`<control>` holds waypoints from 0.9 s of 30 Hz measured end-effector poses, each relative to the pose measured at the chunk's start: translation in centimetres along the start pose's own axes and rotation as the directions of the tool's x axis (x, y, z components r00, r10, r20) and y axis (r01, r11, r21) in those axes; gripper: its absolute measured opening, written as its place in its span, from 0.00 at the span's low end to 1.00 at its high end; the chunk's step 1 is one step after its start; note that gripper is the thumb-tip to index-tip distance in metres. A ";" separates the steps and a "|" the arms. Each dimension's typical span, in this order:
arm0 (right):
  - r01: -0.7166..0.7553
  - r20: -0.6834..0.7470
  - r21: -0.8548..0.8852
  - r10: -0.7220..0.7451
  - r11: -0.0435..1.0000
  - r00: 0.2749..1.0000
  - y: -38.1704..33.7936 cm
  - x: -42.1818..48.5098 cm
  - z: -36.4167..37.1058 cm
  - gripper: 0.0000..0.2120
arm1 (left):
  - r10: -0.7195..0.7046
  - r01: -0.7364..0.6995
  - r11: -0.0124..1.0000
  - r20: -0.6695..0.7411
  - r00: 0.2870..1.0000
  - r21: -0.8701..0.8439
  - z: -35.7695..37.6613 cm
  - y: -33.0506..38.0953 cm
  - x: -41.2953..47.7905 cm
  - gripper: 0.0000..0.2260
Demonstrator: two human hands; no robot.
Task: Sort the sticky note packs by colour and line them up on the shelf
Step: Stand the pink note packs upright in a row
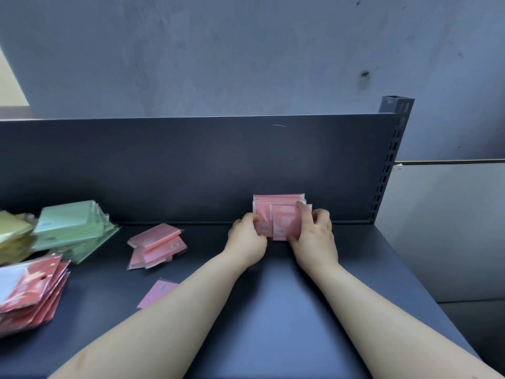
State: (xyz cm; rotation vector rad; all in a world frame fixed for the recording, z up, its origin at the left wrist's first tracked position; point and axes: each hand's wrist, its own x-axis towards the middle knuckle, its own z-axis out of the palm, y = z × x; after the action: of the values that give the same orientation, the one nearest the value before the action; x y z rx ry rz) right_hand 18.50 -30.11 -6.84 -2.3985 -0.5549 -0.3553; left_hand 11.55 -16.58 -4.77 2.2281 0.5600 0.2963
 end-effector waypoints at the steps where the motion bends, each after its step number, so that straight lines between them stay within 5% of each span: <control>1: 0.002 0.005 0.004 -0.002 1.000 1.000 0.0 0.0 0.0 0.33 | 0.008 -0.008 0.999 0.022 1.000 0.033 -0.5 -0.1 -0.3 0.19; 8: 0.039 -0.030 -0.013 -0.039 0.999 0.999 -0.3 -0.3 0.0 0.32 | 0.041 -0.068 0.977 0.140 0.989 0.200 -4.9 -1.9 -3.1 0.21; 13: 0.285 -0.117 -0.036 -0.288 0.958 0.951 -1.1 -1.5 0.6 0.25 | -0.012 -0.054 0.884 0.139 0.990 0.465 -10.3 -4.2 -5.8 0.21; 18: 0.537 0.126 0.074 -0.542 0.841 0.831 -3.5 -3.9 1.4 0.16 | -0.144 0.141 0.805 -0.042 0.989 0.576 -14.9 -7.8 -6.3 0.22; 22: 0.616 0.331 0.146 -0.625 0.774 0.707 -6.3 -5.4 2.5 0.20 | -0.166 0.259 0.857 -0.238 0.957 0.446 -15.8 -9.9 -4.7 0.23; 27: 0.608 0.505 0.285 -0.655 0.741 0.562 -10.3 -7.3 3.3 0.26 | -0.284 0.336 0.861 -0.185 0.941 0.382 -14.6 -11.8 -2.8 0.24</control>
State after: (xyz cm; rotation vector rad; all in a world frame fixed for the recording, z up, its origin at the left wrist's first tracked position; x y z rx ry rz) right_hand 7.62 -22.92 -6.66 -2.1126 -1.7132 0.1378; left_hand -0.05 -1.55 -4.29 2.4757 1.1252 0.1561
